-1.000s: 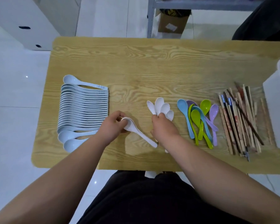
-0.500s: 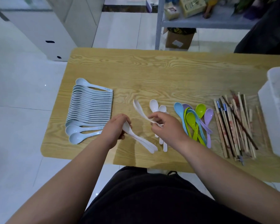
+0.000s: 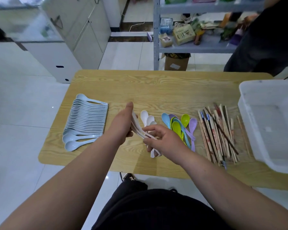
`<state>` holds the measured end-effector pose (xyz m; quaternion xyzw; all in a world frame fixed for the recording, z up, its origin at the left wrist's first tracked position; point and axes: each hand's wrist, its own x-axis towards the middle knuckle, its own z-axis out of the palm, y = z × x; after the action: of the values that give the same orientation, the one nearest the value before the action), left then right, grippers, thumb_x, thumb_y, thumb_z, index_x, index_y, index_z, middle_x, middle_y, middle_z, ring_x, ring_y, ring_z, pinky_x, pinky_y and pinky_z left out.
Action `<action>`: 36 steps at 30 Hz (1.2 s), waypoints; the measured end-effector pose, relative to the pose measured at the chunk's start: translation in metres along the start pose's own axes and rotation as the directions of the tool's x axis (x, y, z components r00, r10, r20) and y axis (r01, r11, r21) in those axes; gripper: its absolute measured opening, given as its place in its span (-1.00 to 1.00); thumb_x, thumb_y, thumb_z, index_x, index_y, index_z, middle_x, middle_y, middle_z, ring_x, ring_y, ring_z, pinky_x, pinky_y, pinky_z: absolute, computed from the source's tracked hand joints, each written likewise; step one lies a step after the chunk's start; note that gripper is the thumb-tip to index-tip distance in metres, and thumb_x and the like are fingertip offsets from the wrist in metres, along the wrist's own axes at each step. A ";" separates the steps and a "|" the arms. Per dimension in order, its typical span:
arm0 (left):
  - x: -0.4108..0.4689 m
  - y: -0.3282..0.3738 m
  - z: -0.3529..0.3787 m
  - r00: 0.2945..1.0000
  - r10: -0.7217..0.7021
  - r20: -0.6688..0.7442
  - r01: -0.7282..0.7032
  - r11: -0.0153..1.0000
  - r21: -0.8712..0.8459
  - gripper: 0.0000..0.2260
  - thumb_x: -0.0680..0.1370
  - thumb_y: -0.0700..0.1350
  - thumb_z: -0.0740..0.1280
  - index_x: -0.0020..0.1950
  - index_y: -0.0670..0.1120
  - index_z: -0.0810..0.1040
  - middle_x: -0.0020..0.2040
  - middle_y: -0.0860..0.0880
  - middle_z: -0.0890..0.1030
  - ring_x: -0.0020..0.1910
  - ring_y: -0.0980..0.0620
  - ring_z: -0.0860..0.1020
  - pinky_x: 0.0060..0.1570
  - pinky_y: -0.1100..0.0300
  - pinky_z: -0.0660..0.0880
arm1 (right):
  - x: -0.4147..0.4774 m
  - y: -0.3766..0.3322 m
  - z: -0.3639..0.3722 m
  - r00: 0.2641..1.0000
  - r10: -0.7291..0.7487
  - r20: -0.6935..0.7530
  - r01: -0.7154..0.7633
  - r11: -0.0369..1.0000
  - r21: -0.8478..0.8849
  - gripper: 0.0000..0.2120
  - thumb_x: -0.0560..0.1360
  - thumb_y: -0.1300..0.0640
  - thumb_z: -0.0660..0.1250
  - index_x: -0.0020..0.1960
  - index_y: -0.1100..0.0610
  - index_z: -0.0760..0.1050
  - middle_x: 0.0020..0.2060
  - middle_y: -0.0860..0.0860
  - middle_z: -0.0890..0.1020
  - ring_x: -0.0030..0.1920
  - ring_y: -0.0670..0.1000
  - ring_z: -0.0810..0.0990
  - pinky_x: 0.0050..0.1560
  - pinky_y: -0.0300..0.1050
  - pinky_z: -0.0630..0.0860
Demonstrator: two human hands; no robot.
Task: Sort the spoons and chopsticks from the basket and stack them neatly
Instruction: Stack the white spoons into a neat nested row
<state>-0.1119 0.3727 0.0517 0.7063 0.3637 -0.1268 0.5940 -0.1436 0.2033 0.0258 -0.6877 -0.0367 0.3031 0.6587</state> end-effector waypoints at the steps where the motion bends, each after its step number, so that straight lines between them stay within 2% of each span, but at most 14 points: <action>1: -0.004 -0.001 0.003 1.000 0.019 0.018 -0.019 1.000 0.003 -0.51 0.63 0.29 0.12 0.05 -0.10 0.58 -0.13 -0.08 0.60 -0.16 -0.04 0.59 -0.15 0.08 0.53 | -0.003 0.003 -0.001 1.000 0.007 0.010 -0.007 0.999 0.040 -0.72 0.52 0.27 0.44 0.13 -0.04 0.60 -0.15 0.09 0.66 -0.29 0.02 0.66 -0.37 -0.11 0.52; 2: -0.007 -0.004 0.005 0.998 0.042 0.035 -0.042 0.999 -0.012 -0.57 0.63 0.25 0.17 0.09 -0.10 0.57 -0.05 -0.09 0.61 -0.08 -0.04 0.61 -0.08 0.05 0.56 | -0.006 0.006 -0.001 1.000 0.017 0.021 -0.018 0.996 0.085 -0.72 0.53 0.29 0.44 0.14 -0.02 0.60 -0.20 0.07 0.66 -0.31 0.02 0.65 -0.38 -0.11 0.51; 4: -0.014 -0.012 0.006 0.993 0.077 0.092 -0.063 0.987 -0.150 -0.74 0.62 0.06 0.31 0.11 -0.11 0.56 0.01 -0.12 0.61 -0.06 -0.06 0.65 -0.01 -0.02 0.61 | -0.013 0.011 0.000 0.998 0.038 0.046 -0.044 0.989 0.143 -0.73 0.53 0.31 0.43 0.16 0.03 0.60 -0.25 0.01 0.66 -0.33 0.01 0.63 -0.40 -0.13 0.50; 6: -0.021 -0.023 0.002 0.984 0.096 0.153 -0.035 0.934 -0.357 -0.89 0.58 -0.15 0.36 0.06 -0.16 0.55 -0.04 -0.14 0.63 -0.12 -0.10 0.69 0.01 -0.06 0.65 | -0.020 0.012 0.003 0.995 0.067 0.078 -0.079 0.983 0.168 -0.75 0.55 0.31 0.41 0.18 0.07 0.59 -0.20 0.01 0.67 -0.32 0.01 0.64 -0.40 -0.15 0.50; 8: -0.021 -0.031 -0.004 0.983 0.108 0.149 -0.039 0.912 -0.408 -0.97 0.57 -0.23 0.36 -0.02 -0.17 0.55 -0.12 -0.13 0.62 -0.19 -0.09 0.68 -0.06 -0.02 0.65 | -0.026 0.010 0.007 0.985 0.112 0.129 -0.135 0.974 0.182 -0.75 0.57 0.26 0.39 0.24 0.10 0.54 -0.10 0.05 0.68 -0.28 0.02 0.64 -0.37 -0.16 0.51; 11: -0.019 -0.036 -0.016 0.987 0.109 0.120 -0.047 0.900 -0.434 -0.93 0.57 -0.21 0.36 -0.10 -0.14 0.50 -0.20 -0.09 0.55 -0.32 -0.01 0.58 -0.19 0.09 0.58 | -0.031 0.005 0.015 0.940 0.247 0.237 -0.263 0.964 0.038 -0.74 0.62 0.15 0.34 0.29 0.15 0.48 -0.08 0.08 0.69 -0.32 -0.03 0.57 -0.33 -0.18 0.51; 14: -0.019 -0.033 -0.028 0.989 0.128 0.080 -0.079 0.888 -0.453 -0.90 0.57 -0.24 0.33 -0.11 -0.13 0.45 -0.26 -0.06 0.48 -0.41 0.04 0.48 -0.35 0.15 0.52 | -0.029 0.000 0.031 0.911 0.297 0.288 -0.304 0.953 -0.022 -0.79 0.64 0.13 0.30 0.21 0.20 0.53 -0.29 0.03 0.57 -0.39 -0.05 0.46 -0.36 -0.18 0.44; 17: -0.021 -0.035 -0.043 0.988 0.142 0.051 -0.102 0.876 -0.471 -0.87 0.56 -0.27 0.29 -0.16 -0.13 0.42 -0.27 -0.06 0.42 -0.47 0.07 0.41 -0.43 0.19 0.43 | -0.025 -0.003 0.047 0.896 0.314 0.313 -0.344 0.938 0.043 -0.82 0.65 0.12 0.27 0.17 0.20 0.53 -0.37 0.00 0.44 -0.41 -0.05 0.39 -0.41 -0.21 0.35; 19: -0.022 -0.038 -0.057 0.986 0.160 0.042 -0.120 0.866 -0.486 -0.82 0.54 -0.31 0.26 -0.22 -0.12 0.39 -0.30 -0.05 0.39 -0.50 0.06 0.37 -0.44 0.20 0.38 | -0.022 -0.004 0.059 0.871 0.337 0.358 -0.402 0.907 0.123 -0.72 0.67 -0.01 0.21 0.15 0.19 0.53 -0.37 0.00 0.41 -0.41 -0.06 0.37 -0.43 -0.24 0.34; 22: -0.020 -0.041 -0.080 0.982 0.187 0.017 -0.154 0.852 -0.501 -0.79 0.52 -0.34 0.23 -0.26 -0.10 0.35 -0.36 -0.02 0.36 -0.52 0.07 0.34 -0.44 0.20 0.35 | -0.014 0.000 0.081 0.811 0.377 0.447 -0.534 0.789 0.304 -0.50 0.67 -0.18 0.06 0.09 0.20 0.56 -0.38 0.00 0.40 -0.45 -0.08 0.37 -0.51 -0.29 0.32; 25: -0.017 -0.043 -0.101 0.976 0.218 0.027 -0.174 0.844 -0.508 -0.79 0.51 -0.34 0.22 -0.26 -0.09 0.33 -0.39 0.01 0.34 -0.52 0.08 0.31 -0.47 0.21 0.34 | -0.005 0.003 0.102 0.771 0.378 0.514 -0.603 0.694 0.394 -0.54 0.67 -0.16 0.07 0.08 0.20 0.55 -0.39 -0.01 0.39 -0.50 -0.12 0.31 -0.59 -0.33 0.26; 32: -0.006 -0.050 -0.133 0.972 0.228 0.065 -0.161 0.837 -0.523 -0.80 0.51 -0.34 0.19 -0.25 -0.10 0.32 -0.37 -0.01 0.34 -0.48 0.05 0.34 -0.43 0.20 0.40 | 0.008 0.001 0.132 0.819 0.403 0.408 -0.546 0.767 0.338 -0.60 0.68 -0.14 0.10 0.04 0.17 0.51 -0.42 -0.06 0.31 -0.54 -0.17 0.20 -0.61 -0.36 0.11; 36: 0.002 -0.059 -0.142 0.952 0.203 0.229 -0.066 0.867 -0.495 -0.94 0.54 -0.31 0.28 -0.07 -0.17 0.50 -0.22 -0.11 0.56 -0.28 -0.08 0.60 -0.18 0.05 0.58 | 0.009 0.004 0.128 0.884 0.396 0.248 -0.443 0.879 0.176 -0.61 0.69 -0.10 0.12 0.08 0.20 0.53 -0.41 -0.05 0.32 -0.49 -0.13 0.18 -0.53 -0.30 0.07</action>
<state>-0.1858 0.5076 0.0438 0.5357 0.2477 -0.0866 0.8026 -0.1972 0.3195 0.0256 -0.5641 0.0811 0.5104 0.6440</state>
